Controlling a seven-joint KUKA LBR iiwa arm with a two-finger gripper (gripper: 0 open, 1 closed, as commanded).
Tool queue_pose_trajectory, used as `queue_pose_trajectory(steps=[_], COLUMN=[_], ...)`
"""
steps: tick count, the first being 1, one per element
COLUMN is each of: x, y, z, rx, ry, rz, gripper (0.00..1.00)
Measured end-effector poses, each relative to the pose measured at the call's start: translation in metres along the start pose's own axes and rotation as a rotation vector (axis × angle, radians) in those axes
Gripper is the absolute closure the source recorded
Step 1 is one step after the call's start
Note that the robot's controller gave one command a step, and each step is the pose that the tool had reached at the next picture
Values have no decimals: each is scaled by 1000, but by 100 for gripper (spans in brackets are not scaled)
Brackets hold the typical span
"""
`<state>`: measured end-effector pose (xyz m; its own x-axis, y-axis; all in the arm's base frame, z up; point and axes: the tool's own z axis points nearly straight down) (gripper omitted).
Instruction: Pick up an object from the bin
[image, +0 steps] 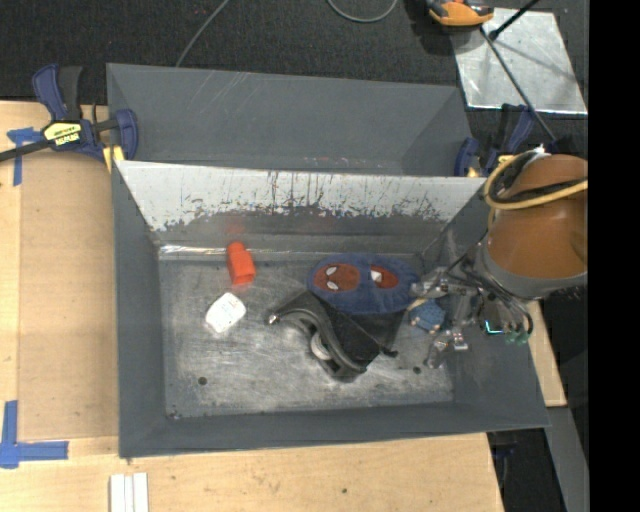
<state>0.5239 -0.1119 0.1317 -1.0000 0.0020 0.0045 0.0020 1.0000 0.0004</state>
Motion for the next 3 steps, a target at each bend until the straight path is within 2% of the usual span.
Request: queue_pose_trajectory(steps=[1,2,3], x=[-11,-18,-24], y=[17,16,16], z=[56,50,50], rx=[6,10,6], ry=[-25,-53,-32], rz=[58,56,116], gripper=[0,100,100])
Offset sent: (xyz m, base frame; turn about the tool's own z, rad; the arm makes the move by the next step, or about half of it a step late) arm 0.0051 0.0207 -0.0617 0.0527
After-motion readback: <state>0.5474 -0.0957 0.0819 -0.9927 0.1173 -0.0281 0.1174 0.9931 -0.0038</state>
